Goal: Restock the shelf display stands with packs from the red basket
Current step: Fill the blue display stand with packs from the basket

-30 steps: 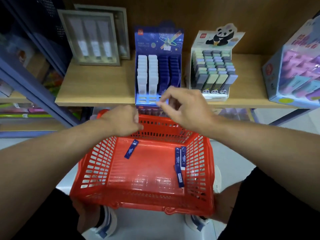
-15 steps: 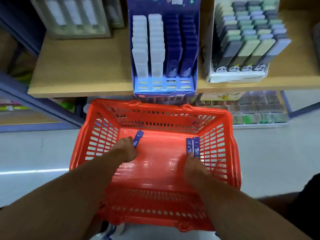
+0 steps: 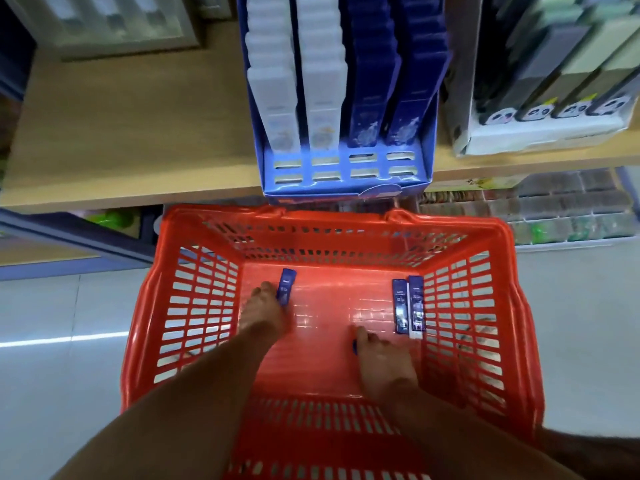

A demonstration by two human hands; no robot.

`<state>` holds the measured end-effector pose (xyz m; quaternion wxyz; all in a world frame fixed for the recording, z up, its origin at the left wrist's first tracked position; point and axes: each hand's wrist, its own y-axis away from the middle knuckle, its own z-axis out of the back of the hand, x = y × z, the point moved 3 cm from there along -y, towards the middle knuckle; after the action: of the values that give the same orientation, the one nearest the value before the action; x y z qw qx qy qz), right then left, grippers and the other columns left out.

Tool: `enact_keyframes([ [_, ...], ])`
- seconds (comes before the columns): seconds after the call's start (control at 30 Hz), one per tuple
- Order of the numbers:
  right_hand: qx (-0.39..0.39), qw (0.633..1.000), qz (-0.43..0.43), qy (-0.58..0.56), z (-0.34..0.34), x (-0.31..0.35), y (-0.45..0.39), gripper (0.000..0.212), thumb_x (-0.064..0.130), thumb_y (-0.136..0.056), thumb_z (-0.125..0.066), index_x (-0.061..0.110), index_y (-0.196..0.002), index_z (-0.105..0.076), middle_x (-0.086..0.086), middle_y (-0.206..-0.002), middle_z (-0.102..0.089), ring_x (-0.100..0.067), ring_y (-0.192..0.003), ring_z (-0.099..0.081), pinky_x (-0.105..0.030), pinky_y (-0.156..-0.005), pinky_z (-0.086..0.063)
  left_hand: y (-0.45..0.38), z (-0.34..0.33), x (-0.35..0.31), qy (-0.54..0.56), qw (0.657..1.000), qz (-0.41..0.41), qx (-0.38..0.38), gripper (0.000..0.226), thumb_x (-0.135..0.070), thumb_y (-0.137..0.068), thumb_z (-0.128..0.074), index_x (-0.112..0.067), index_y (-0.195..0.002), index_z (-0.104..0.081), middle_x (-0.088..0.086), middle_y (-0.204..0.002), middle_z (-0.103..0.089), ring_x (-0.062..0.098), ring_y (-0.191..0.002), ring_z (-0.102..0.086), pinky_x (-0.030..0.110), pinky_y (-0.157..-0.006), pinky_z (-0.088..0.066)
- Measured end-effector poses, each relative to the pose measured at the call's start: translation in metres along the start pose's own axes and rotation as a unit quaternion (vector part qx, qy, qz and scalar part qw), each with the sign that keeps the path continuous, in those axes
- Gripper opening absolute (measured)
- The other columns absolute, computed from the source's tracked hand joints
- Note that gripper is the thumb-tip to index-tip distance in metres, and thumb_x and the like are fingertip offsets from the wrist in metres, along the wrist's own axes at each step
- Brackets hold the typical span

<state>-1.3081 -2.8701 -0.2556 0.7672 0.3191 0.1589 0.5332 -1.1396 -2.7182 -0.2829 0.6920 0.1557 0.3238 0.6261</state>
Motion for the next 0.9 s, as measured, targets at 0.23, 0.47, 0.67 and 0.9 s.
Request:
enact_keyframes([
  [0.23,0.061,0.996,0.053,0.026,0.051,0.022,0.013,0.042,0.003,-0.098,-0.044,0.014,-0.138,-0.05,-0.011,-0.131,-0.062,-0.028,-0.118,-0.061,-0.037,-0.096,-0.048,0.047,-0.018,0.003,0.01,0.989,-0.069,0.128,0.018,-0.023,-0.095,-0.06,-0.018,-0.111,-0.053,0.001,-0.095,-0.063,0.017,-0.082,-0.061,0.023,-0.059,-0.04],
  [0.47,0.058,0.985,0.152,0.058,0.168,0.029,0.056,0.031,0.011,-0.091,-0.057,0.009,-0.121,-0.063,-0.016,-0.122,-0.065,-0.033,-0.112,-0.062,-0.032,-0.084,-0.048,0.083,0.074,-0.043,0.093,0.972,-0.197,0.087,0.066,0.002,-0.074,-0.068,-0.02,-0.132,-0.047,0.001,-0.077,-0.064,0.012,-0.058,-0.056,0.034,-0.058,-0.055],
  [0.67,-0.007,0.976,0.178,0.126,0.285,0.002,0.113,0.04,0.011,-0.077,-0.079,0.019,-0.114,-0.066,-0.003,-0.108,-0.07,-0.024,-0.101,-0.065,-0.026,-0.071,-0.046,0.138,0.186,-0.091,0.004,0.945,-0.31,0.1,0.099,0.006,-0.065,-0.069,-0.039,-0.144,-0.029,0.012,-0.076,-0.064,0.022,-0.065,-0.059,0.035,-0.055,-0.052],
  [0.9,-0.242,0.937,0.234,-0.093,0.385,-0.019,0.168,0.028,0.026,-0.095,-0.068,0.031,-0.122,-0.067,0.002,-0.08,-0.066,-0.012,-0.071,-0.06,-0.02,-0.059,-0.039,0.225,0.271,-0.128,0.138,0.917,-0.37,0.063,0.045,0.0,-0.091,-0.068,-0.03,-0.12,-0.051,0.022,-0.071,-0.056,0.019,-0.056,-0.049,0.03,-0.05,-0.045],
])
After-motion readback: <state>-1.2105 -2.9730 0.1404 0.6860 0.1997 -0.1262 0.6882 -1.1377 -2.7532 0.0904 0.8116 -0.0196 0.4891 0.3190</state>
